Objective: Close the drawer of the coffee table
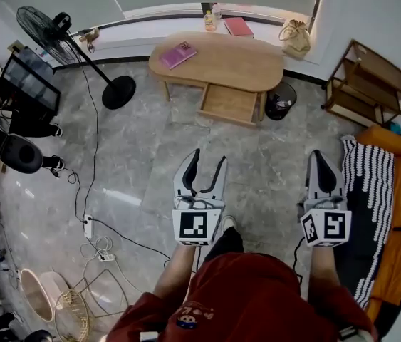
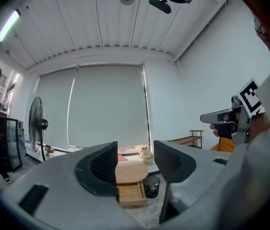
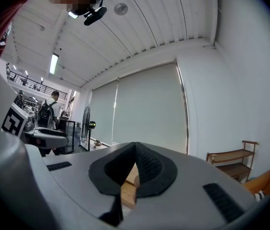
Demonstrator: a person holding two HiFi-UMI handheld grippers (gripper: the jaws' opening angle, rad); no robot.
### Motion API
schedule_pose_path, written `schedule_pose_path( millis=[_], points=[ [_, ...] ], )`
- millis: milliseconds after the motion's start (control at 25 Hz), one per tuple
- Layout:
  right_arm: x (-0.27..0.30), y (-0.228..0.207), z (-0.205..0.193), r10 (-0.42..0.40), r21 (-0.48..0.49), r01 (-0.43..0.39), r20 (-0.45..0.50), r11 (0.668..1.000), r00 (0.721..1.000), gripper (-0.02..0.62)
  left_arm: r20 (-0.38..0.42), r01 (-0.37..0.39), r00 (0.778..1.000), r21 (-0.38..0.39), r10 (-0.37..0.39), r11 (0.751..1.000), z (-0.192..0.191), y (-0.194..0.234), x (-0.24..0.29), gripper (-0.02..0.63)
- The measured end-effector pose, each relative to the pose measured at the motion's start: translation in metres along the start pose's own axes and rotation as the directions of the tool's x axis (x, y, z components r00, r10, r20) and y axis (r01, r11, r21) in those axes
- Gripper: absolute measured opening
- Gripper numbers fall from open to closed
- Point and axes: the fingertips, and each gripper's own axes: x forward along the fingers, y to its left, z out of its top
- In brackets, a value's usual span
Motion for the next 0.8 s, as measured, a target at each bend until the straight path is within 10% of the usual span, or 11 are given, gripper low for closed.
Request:
schedule_pose_path(
  millis=[800],
  points=[
    [0.130,-0.008,-0.013,-0.063,-0.003,0.063,-0.018,0.998,0.998,-0.003,0.012,0.064,0.998,-0.018,-0.064,0.998,-0.011,0.074,0.125,0.229]
  ],
)
